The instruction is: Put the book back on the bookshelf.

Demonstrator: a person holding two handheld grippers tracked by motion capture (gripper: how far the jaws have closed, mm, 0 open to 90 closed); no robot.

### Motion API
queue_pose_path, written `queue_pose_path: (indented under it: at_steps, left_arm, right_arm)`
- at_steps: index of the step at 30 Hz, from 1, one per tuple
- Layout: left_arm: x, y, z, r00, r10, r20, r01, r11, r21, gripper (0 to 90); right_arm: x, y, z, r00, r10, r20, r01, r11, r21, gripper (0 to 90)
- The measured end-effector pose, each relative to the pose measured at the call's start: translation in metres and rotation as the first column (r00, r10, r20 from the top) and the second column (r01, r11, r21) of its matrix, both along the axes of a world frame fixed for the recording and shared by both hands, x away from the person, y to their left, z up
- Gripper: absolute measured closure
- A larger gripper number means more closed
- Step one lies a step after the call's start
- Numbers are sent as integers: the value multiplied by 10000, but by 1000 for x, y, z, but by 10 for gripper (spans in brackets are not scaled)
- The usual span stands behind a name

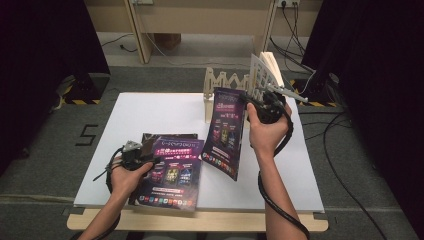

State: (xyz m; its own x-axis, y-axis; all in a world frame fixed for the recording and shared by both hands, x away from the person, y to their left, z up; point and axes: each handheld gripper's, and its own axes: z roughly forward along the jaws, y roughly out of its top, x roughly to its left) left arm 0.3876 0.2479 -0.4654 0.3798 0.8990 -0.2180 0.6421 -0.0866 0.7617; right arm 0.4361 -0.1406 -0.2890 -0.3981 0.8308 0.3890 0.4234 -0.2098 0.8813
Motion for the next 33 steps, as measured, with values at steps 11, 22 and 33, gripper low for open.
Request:
queue_pose_path:
  at_steps: [11,22,33]
  left_arm:
    - [0,0,0,10000,-6,-14,6,10000,3,605]
    - [0,0,0,10000,12,-14,-12,10000,20,605]
    - [0,2,-1,10000,15,-26,-15,10000,44,605]
  right_arm:
    - [1,-6,3,9998,-185,109,184,9998,105,847]
    - [3,-9,9,9977,-490,466,484,9987,135,846]
    - [7,-12,12,9960,-685,578,678,9976,127,847]
